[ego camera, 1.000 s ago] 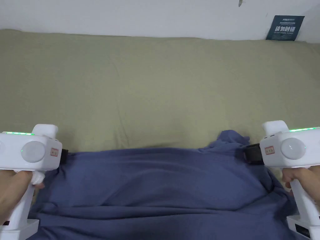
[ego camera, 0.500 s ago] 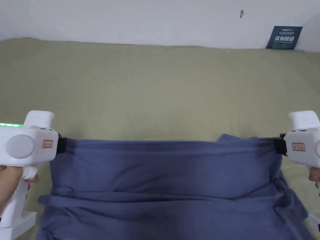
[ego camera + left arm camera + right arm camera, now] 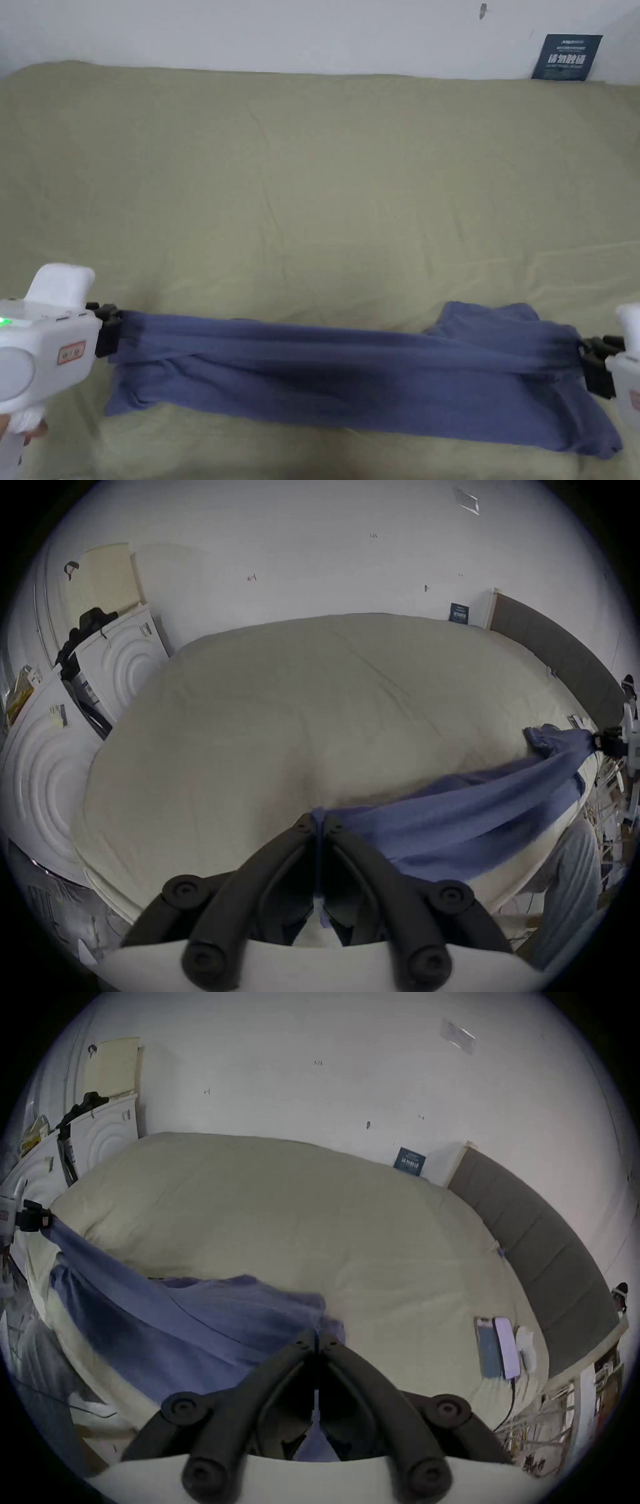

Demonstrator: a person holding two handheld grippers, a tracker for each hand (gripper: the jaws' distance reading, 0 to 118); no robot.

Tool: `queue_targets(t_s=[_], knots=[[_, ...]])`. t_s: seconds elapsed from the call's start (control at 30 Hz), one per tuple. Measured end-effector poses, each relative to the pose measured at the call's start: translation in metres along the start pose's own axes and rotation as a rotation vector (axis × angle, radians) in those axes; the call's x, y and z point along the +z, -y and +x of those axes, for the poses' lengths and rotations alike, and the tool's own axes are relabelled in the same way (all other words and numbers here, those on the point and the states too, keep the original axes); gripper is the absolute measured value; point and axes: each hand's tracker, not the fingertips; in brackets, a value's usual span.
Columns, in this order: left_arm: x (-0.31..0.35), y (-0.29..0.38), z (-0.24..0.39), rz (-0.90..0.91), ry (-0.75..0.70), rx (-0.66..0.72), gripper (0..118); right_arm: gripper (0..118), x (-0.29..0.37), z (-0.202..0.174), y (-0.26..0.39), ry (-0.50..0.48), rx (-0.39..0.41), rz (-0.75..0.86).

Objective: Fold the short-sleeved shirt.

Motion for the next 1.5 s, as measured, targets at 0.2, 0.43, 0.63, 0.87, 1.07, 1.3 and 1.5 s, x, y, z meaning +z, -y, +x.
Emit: queue_targets(t_s=[0.2, 0.43, 0.63, 0.87, 1.07, 1.3, 1.5], knots=[[-0.005, 0.034, -0.002, -0.055, 0.029, 0.036, 3, 1, -0.027, -0.001, 0.047, -0.02, -0.042, -0.106], [-0.02, 0.045, 0.005, -0.117, 0.004, 0.018, 25, 5, -0.044, -0.011, 0.054, -0.013, -0.046, -0.151], [0.001, 0.033, 0.002, -0.059, -0.021, 0.069, 115, 109, -0.026, -0.008, 0.038, -0.023, -0.126, -0.108], [0.029, 0.003, -0.003, 0.043, 0.01, 0.172, 9, 8, 0.002, -0.06, -0.008, 0.0, -0.161, 0.128], [0.002, 0.002, -0.025, -0.041, 0.079, 0.238, 0, 0, -0.005, -0.116, -0.017, 0.022, -0.117, 0.198], [-0.019, 0.002, -0.072, -0.141, 0.245, 0.419, 0, 0, -0.002, -0.151, -0.012, 0.046, -0.077, 0.221], [-0.048, 0.006, -0.123, -0.245, 0.531, 0.614, 0, 0, 0.011, -0.166, -0.006, 0.065, -0.017, 0.258]])
